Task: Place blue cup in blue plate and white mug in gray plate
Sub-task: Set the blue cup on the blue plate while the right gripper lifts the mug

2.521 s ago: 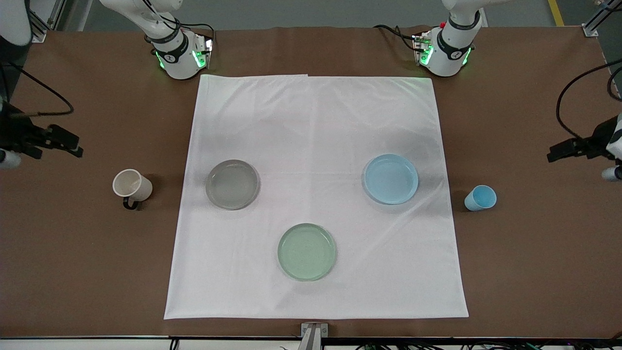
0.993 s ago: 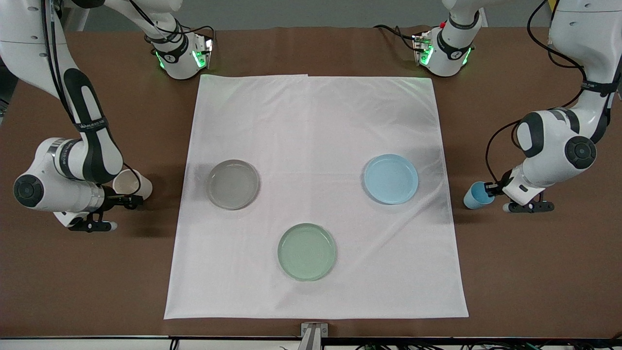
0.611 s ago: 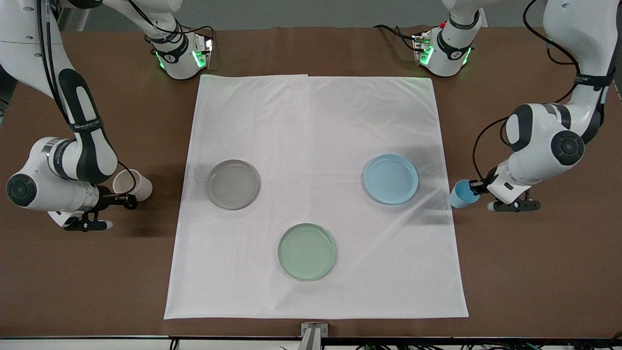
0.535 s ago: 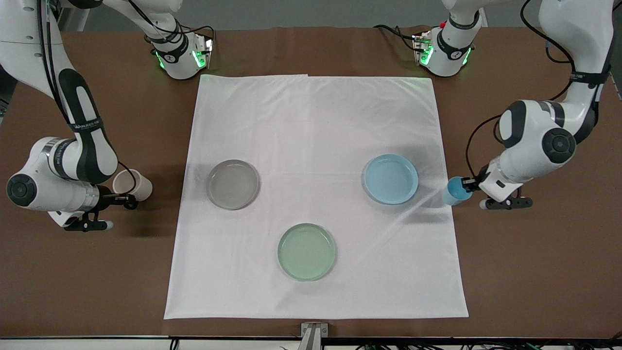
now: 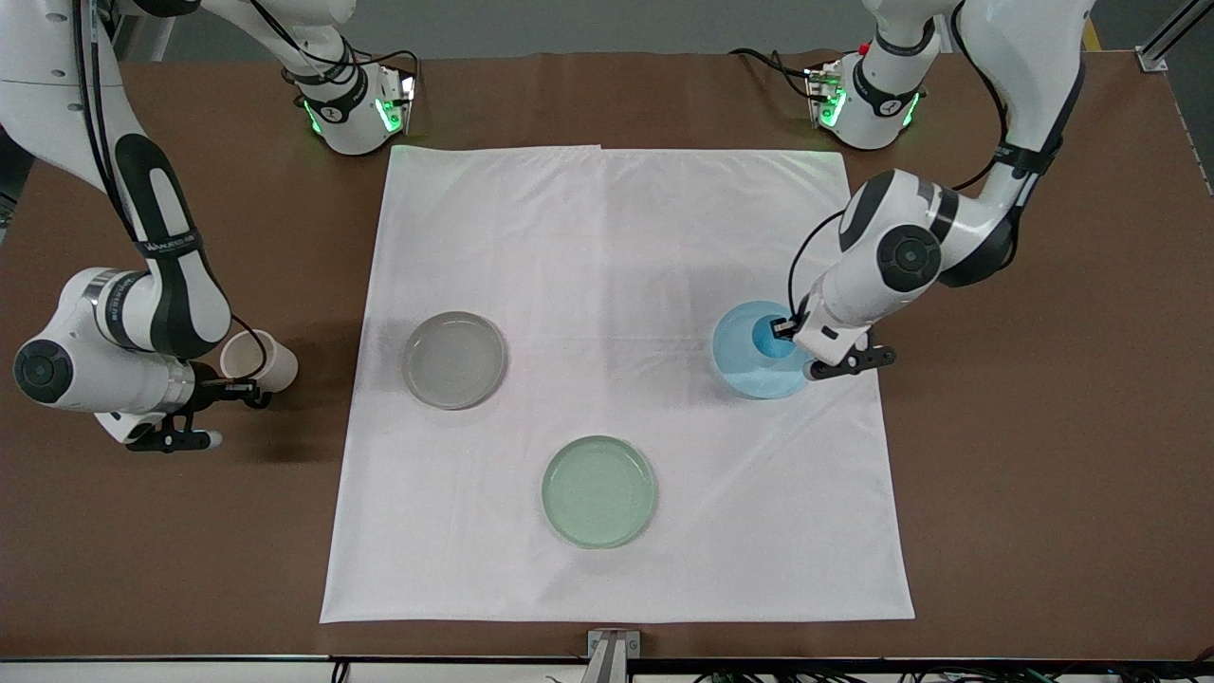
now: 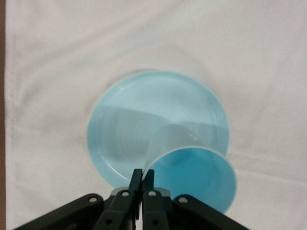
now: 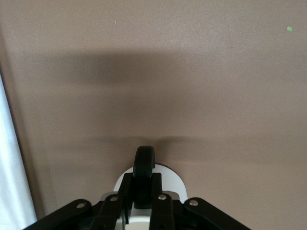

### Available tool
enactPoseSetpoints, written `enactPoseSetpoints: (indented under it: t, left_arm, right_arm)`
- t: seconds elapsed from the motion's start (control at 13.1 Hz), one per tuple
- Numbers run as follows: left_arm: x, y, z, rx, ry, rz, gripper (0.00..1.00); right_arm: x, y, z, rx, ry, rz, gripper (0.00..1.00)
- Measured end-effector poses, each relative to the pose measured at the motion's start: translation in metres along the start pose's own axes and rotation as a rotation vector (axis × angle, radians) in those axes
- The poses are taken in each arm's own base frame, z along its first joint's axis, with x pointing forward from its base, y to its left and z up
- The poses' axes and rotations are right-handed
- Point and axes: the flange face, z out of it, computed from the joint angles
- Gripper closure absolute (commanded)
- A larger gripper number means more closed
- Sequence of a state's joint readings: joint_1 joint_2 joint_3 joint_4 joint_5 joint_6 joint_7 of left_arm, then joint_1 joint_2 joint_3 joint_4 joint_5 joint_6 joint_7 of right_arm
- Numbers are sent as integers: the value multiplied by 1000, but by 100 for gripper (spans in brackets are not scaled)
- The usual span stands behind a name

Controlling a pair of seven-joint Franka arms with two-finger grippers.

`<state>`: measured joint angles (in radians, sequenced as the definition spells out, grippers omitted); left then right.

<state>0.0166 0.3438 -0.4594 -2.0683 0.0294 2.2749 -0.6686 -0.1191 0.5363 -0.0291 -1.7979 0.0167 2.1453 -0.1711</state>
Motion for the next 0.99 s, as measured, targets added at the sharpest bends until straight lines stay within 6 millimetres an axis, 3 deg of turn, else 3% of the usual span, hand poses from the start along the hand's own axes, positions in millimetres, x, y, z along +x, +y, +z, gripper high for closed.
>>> enactPoseSetpoints:
  t: [0.08, 0.15, 0.23, 0.31, 0.38, 0.53, 0.61, 0.69, 0.76, 0.84, 0.99]
  left_arm:
    - [-5, 6, 11, 6, -19, -4, 91]
    - [-8, 9, 19, 11, -33, -6, 77]
    - [-8, 10, 25, 13, -43, -9, 55]
    - [-8, 9, 28, 15, -49, -13, 18]
    - [-6, 7, 29, 15, -50, -18, 0]
    - [1, 4, 22, 7, -39, -29, 0]
    - [8, 4, 10, 3, -29, -36, 0]
    - [18, 3, -11, 7, -25, -48, 0]
    - [34, -4, -44, 11, -17, -71, 0]
    - [54, -18, -87, 11, -1, -102, 0]
    - [89, -60, -178, 4, 59, -117, 0]
  right_arm:
    - [0, -1, 0, 0, 0, -1, 96]
    - [0, -2, 0, 1, 0, -4, 96]
    - [1, -4, -1, 1, 0, -7, 97]
    - [2, -7, -3, 1, 0, -12, 97]
    - [4, -12, -10, 2, -4, -22, 97]
    - [6, -37, -47, 0, -22, -56, 97]
    - [4, -59, -70, -4, -26, -61, 97]
    - [1, -87, -91, -10, -25, -39, 97]
    - [-4, -122, -104, -20, -19, -7, 97]
    - [-9, -163, -111, -31, -13, 25, 97]
    - [-23, -246, -106, -54, -13, 72, 97]
